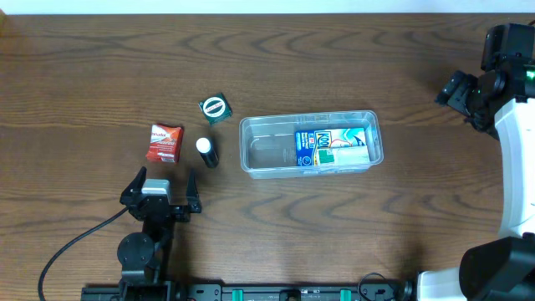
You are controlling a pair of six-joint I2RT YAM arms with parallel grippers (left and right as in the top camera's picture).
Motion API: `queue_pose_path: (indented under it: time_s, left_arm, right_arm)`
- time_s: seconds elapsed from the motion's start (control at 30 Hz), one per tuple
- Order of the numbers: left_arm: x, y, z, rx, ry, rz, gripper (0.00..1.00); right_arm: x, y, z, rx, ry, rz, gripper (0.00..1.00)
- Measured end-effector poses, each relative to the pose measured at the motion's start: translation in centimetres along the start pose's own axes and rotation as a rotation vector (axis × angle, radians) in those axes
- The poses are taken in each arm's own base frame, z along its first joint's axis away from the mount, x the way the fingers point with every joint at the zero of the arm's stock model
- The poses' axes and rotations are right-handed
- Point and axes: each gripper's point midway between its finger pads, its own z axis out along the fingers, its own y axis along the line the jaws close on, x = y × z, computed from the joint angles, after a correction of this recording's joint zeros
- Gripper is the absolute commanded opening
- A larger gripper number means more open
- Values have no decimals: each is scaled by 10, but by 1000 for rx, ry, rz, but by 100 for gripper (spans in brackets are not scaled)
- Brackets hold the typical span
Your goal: Pack container
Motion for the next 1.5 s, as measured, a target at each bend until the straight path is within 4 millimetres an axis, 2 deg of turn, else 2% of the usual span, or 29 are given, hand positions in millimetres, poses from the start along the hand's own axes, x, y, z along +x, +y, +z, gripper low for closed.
queue_pose_path:
  time_s: [0.27, 0.57, 0.67, 0.8, 0.9, 1.0, 1.13, 1.23, 1.37, 1.5]
  left_arm:
    - [0, -1, 0, 5, 0, -41, 98]
    - [-5, -29, -9, 163, 71, -138, 98]
    - [-23, -33, -18, 186, 122, -153, 98]
    - [-64, -36, -29, 202, 184, -150, 98]
    - [-87, -37, -30, 205, 295, -145, 98]
    - [-95, -37, -28, 205, 458, -133, 98]
    - [-111, -36, -12, 235, 668, -52, 98]
    - [-120, -33, 5, 252, 764, -1, 98]
    - [-122, -24, 32, 233, 843, 56, 98]
    - [-115, -12, 57, 197, 888, 52, 98]
  right_arm:
    - [0, 0, 0, 0, 1, 0, 99]
    - [1, 0, 0, 1, 2, 0, 99]
    - [1, 0, 0, 1, 3, -1, 99]
    - [1, 0, 1, 0, 4, -1, 99]
    - [1, 0, 1, -2, 4, 0, 99]
    - [2, 0, 1, -1, 7, -1, 99]
    - [3, 0, 2, 0, 10, -2, 99]
    - [3, 0, 2, 0, 10, -2, 99]
    - [3, 0, 2, 0, 10, -2, 99]
    - [3, 0, 2, 0, 10, -2, 99]
